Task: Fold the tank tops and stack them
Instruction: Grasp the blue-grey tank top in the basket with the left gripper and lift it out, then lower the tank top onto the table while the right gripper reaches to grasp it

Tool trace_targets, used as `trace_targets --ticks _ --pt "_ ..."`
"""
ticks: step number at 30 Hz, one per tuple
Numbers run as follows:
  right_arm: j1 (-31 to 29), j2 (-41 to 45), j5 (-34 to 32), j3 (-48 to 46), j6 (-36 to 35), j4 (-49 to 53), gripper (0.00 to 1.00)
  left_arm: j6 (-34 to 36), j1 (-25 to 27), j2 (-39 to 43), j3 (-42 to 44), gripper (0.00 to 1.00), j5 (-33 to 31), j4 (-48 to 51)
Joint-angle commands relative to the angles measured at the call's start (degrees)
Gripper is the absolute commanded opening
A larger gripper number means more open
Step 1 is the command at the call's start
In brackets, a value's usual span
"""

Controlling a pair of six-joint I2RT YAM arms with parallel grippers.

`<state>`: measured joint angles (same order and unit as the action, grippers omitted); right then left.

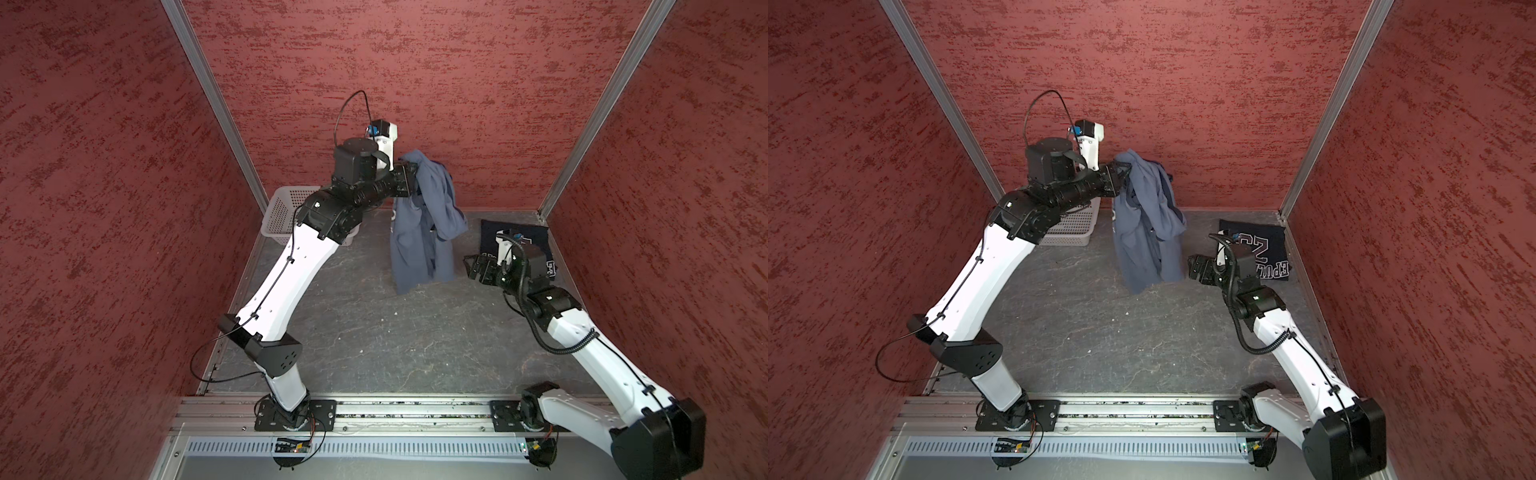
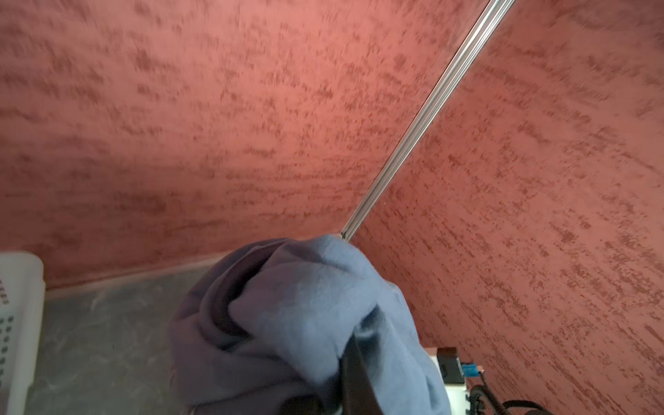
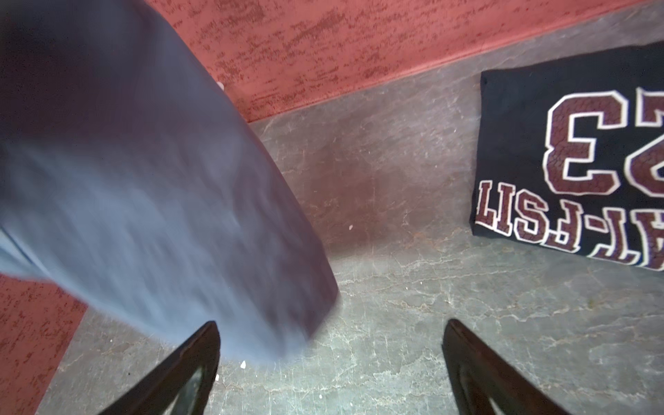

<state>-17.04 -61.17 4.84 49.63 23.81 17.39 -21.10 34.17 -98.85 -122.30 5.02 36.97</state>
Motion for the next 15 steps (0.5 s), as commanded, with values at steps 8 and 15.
trace_targets --ticks 8,15 --pt "-0.27 -0.35 -4.07 -1.97 0.79 0.11 0.96 -14.14 -1.40 0.50 32.60 0.36 4.61 -8.01" --pt "-0.60 -6.04 1.30 -2.43 1.29 -0.94 0.93 -8.66 0.97 7.88 43.17 0.85 -17.84 0.68"
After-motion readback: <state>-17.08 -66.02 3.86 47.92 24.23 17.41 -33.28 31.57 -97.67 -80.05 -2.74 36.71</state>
